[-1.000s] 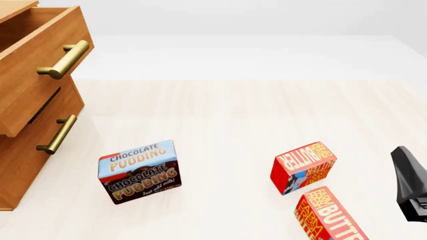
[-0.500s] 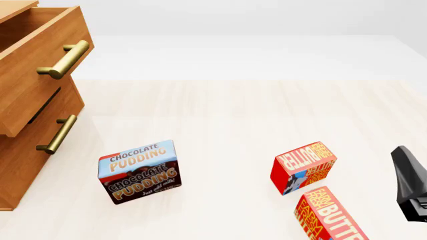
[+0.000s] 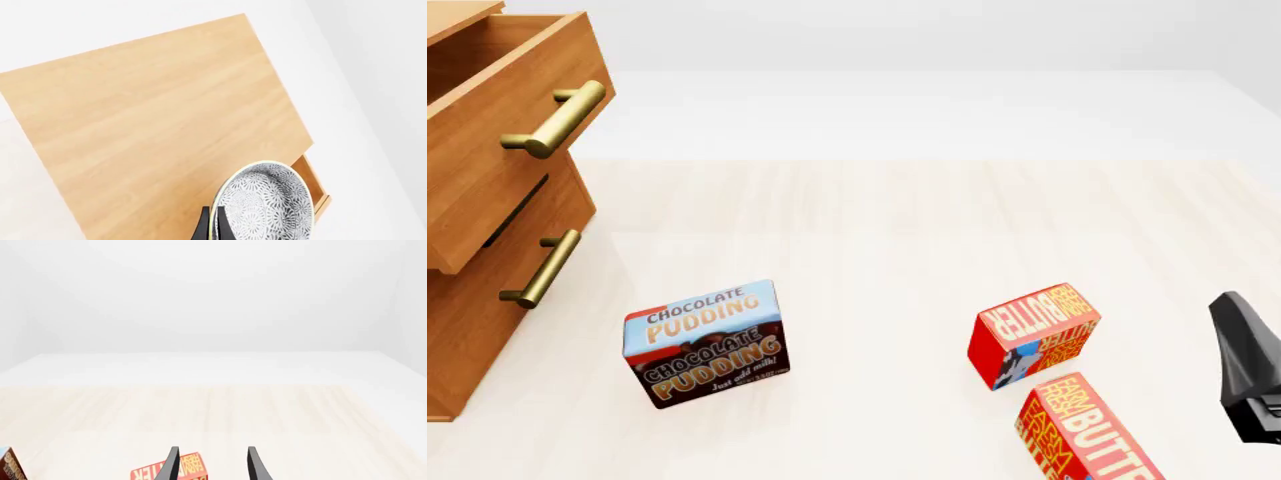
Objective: Put the bowl in the top drawer of the cabinet.
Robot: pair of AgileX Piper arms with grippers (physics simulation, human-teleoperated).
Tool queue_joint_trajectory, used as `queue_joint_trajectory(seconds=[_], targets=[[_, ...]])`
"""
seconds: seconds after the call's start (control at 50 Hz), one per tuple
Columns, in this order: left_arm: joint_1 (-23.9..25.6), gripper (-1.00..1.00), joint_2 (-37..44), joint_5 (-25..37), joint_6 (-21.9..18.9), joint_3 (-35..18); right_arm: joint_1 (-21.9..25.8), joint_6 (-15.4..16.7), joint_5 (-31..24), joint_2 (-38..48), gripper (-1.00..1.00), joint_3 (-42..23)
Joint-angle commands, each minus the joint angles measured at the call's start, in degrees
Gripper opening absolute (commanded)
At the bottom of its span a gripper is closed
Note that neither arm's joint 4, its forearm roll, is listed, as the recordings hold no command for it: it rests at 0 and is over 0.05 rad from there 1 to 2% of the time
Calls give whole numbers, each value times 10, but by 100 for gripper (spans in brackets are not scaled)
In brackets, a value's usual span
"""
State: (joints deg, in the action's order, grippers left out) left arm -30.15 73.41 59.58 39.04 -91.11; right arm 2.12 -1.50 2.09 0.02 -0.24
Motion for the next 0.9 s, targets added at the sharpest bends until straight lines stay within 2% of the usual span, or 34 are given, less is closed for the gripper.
queue_joint_trajectory(seconds=[0.02,0.3,0.34,0.38,0.4,0.56,0.62,0.68,0.9], targets=[[-5,-100,1,-15,-3,13,0,0,0,0,100,0],[-3,-100,-2,-27,0,32,0,1,1,0,100,0],[-7,-100,3,-25,-4,21,-1,1,0,0,100,0],[-23,-100,19,-27,-11,-10,-1,1,0,0,100,0],[-26,100,25,-20,-14,-27,0,2,0,0,100,0],[-20,100,22,3,-26,-58,0,1,0,0,100,0],[-30,100,36,23,-41,-90,0,1,1,0,100,0],[-39,100,47,36,-56,-93,-2,1,1,0,100,0],[-23,100,34,50,-56,-111,-1,0,3,0,100,0]])
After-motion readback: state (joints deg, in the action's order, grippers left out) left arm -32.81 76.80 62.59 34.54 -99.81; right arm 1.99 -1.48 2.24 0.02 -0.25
